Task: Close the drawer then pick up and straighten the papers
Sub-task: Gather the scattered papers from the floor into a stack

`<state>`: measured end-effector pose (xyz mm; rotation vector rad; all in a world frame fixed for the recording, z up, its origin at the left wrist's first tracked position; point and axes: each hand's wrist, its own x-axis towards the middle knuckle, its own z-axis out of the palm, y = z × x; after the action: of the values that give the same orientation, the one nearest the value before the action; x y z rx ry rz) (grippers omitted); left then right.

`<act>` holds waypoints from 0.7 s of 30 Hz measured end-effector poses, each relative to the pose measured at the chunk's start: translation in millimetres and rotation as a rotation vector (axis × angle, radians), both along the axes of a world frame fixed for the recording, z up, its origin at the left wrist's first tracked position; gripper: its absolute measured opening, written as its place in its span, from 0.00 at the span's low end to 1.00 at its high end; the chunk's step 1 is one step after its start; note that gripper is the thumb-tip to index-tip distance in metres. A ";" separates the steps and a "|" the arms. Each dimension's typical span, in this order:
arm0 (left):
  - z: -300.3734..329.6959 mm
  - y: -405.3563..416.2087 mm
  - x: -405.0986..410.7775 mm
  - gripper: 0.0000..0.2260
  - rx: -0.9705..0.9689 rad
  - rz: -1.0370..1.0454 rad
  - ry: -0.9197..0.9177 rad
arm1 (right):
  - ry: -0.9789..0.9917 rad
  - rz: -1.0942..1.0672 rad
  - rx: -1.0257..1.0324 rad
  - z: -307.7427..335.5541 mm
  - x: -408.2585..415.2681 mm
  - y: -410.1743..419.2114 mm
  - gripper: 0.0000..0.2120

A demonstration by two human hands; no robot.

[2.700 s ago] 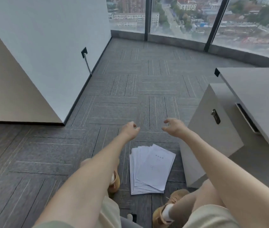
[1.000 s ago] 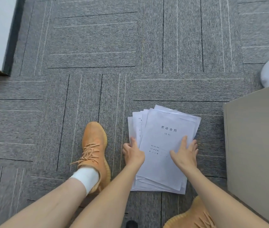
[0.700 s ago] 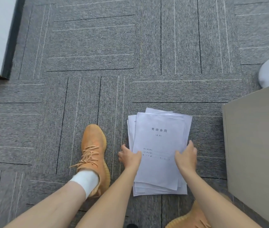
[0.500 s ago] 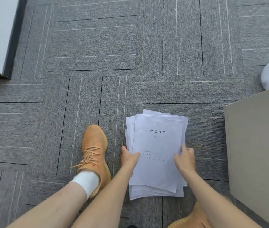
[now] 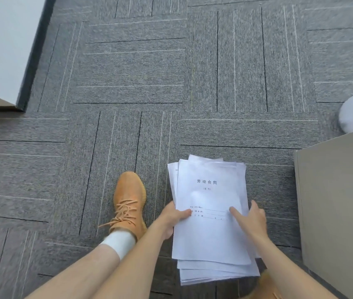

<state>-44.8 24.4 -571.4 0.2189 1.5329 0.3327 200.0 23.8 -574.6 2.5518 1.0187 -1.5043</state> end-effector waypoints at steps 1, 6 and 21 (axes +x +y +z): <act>4.8 1.1 -2.7 0.22 -0.004 -0.007 -0.020 | 0.046 -0.052 -0.036 4.3 2.7 1.3 0.46; 43.0 14.5 -10.2 0.20 0.061 -0.013 -0.037 | 0.365 -0.347 -0.033 34.8 10.6 10.9 0.20; 307.4 77.6 -11.7 0.24 0.491 -0.134 0.036 | 0.404 -0.187 0.540 303.7 11.3 71.9 0.10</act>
<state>-56.5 102.0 -264.0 0.7129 1.4429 0.5980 211.3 95.7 -270.9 2.8064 1.4364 -2.1077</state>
